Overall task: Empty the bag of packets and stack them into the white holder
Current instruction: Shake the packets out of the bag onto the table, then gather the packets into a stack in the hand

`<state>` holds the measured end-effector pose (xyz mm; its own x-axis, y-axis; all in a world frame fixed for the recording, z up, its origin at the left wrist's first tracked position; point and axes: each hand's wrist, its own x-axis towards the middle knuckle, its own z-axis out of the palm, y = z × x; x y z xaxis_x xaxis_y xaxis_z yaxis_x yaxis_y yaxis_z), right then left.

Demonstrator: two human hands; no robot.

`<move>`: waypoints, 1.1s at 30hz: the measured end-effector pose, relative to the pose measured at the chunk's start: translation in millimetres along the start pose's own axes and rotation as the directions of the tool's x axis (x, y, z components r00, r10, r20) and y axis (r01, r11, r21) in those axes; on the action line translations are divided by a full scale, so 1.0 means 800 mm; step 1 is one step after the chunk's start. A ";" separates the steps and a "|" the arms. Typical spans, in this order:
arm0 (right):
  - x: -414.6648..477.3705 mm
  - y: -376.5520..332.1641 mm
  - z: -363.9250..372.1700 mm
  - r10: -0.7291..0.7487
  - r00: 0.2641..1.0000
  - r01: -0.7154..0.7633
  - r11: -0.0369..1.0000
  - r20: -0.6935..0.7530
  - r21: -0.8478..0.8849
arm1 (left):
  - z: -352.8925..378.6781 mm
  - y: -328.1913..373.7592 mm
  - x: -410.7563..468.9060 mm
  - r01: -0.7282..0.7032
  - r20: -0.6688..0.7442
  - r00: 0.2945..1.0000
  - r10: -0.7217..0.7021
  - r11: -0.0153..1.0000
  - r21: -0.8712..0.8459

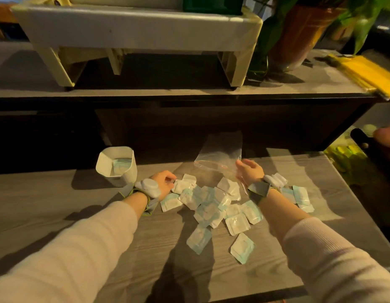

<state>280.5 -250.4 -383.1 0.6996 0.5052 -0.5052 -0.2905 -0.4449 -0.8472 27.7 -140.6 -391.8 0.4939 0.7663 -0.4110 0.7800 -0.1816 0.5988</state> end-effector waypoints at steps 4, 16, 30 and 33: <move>-0.016 0.002 0.005 -0.230 0.964 0.121 0.827 -0.133 -0.549 | 0.013 -0.004 -0.007 -0.056 -0.011 0.998 0.057 0.998 0.032; -0.095 0.086 0.080 -0.187 0.756 0.649 0.089 0.627 -0.756 | 0.058 -0.029 -0.044 -0.094 0.016 0.996 0.093 0.963 0.253; -0.133 0.114 0.066 -0.224 0.819 0.551 0.054 0.528 -0.833 | 0.072 -0.062 -0.087 0.163 -0.112 0.984 -0.141 0.963 0.217; -0.135 0.115 0.069 -0.187 0.836 0.527 0.012 0.516 -0.850 | 0.073 -0.063 -0.089 0.158 -0.079 0.986 -0.145 0.967 0.197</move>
<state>142.2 -304.9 -415.9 0.3022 0.8871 -0.3489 0.9200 -0.3672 -0.1368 -24.2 -221.9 -432.6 0.3437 0.8306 -0.4381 0.9086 -0.1762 0.3786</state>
